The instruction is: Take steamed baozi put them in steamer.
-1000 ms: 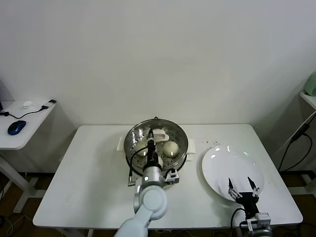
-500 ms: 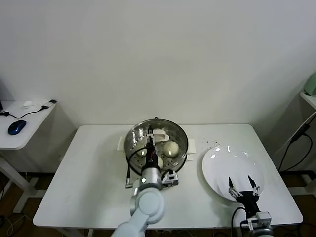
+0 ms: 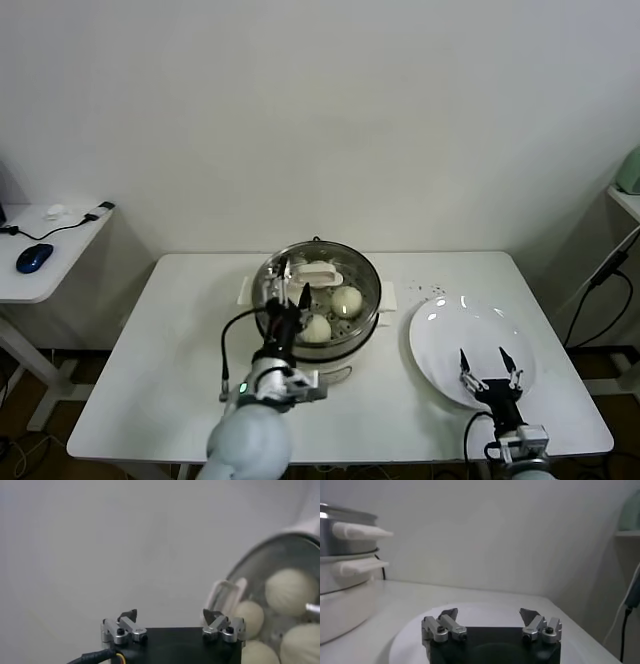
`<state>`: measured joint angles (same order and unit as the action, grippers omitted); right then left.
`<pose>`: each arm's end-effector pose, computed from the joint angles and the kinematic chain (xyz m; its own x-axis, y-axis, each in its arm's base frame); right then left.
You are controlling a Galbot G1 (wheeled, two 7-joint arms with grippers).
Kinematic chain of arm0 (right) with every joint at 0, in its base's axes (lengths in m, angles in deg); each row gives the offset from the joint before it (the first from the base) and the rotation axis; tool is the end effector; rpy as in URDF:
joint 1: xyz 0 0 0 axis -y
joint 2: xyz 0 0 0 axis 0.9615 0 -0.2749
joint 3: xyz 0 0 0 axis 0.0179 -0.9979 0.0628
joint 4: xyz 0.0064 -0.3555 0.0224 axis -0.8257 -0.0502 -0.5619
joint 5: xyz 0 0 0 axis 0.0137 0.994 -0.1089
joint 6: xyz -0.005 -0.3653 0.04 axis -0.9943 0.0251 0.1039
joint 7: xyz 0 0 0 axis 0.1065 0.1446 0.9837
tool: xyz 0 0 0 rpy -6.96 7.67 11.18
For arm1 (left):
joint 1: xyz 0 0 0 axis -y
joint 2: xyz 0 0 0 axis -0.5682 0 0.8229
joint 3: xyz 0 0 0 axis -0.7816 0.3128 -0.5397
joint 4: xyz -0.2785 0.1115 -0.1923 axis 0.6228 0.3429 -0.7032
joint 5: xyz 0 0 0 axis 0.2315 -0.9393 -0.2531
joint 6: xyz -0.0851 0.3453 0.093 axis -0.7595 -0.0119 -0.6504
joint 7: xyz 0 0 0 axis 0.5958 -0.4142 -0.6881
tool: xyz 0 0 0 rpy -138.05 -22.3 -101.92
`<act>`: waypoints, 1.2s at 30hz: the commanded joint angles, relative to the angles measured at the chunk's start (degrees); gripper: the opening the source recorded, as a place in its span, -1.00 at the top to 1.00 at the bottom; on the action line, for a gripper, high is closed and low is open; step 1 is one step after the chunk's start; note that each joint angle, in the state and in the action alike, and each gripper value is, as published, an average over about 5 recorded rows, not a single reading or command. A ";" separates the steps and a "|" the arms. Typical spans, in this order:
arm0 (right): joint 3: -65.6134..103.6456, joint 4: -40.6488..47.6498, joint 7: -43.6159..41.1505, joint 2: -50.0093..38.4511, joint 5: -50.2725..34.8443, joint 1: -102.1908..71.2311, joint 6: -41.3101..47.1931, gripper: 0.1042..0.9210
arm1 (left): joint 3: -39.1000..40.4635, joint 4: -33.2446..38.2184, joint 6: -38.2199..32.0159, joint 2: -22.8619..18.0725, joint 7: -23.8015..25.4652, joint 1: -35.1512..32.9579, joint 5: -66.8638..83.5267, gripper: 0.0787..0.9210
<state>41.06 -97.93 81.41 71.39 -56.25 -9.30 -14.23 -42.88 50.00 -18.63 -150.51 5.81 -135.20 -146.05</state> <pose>0.2039 -0.1318 -0.4260 -0.9897 0.0366 0.1386 0.0208 0.9933 -0.1137 0.2450 -0.1029 -0.2442 -0.9925 0.1151 -0.0413 0.0243 0.5166 0.8559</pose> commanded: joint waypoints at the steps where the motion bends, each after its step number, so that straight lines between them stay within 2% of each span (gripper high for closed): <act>1: -0.91 -1.61 0.14 -0.16 -1.22 -0.47 -3.35 -0.76 | -18.59 7.28 -20.33 0.35 -15.79 -9.51 43.26 -0.77; 3: -1.12 -1.48 0.15 -0.15 -1.06 -0.47 -3.45 -0.76 | -26.32 6.71 -25.33 0.28 -16.20 -10.75 56.14 -0.77; 5: -1.31 -1.24 0.19 -0.16 -0.90 -0.35 -3.48 -0.76 | -33.26 4.37 -27.03 1.78 -15.20 -11.92 67.58 -0.77; 8: -1.40 -0.81 0.26 -0.08 -0.85 0.06 -3.50 -0.76 | -38.32 -3.29 -29.54 5.50 -13.37 -13.79 74.59 -0.77; 12: -1.47 -0.40 0.30 -0.04 -0.93 0.41 -2.98 -0.76 | -35.53 -16.40 -35.44 8.65 -12.88 -15.08 73.45 -0.77; 16: -1.56 -0.55 0.18 -0.34 -0.95 0.17 -2.39 -0.76 | -31.48 -23.98 -38.67 7.66 -12.71 -14.49 71.22 -0.77; 21: -1.52 -0.84 0.03 -0.42 -0.89 -0.11 -2.28 -0.76 | -29.72 -24.51 -38.49 5.40 -11.92 -14.42 69.80 -0.77; 36: -1.64 -0.93 -0.10 -0.23 -0.81 -0.11 -2.16 -0.76 | -29.28 -22.22 -38.54 4.50 -11.16 -16.05 68.77 -0.77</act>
<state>39.40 -98.87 81.35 71.05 -56.94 -9.42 -16.42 -71.43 29.83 -55.19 -146.09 -5.09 -150.48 -80.04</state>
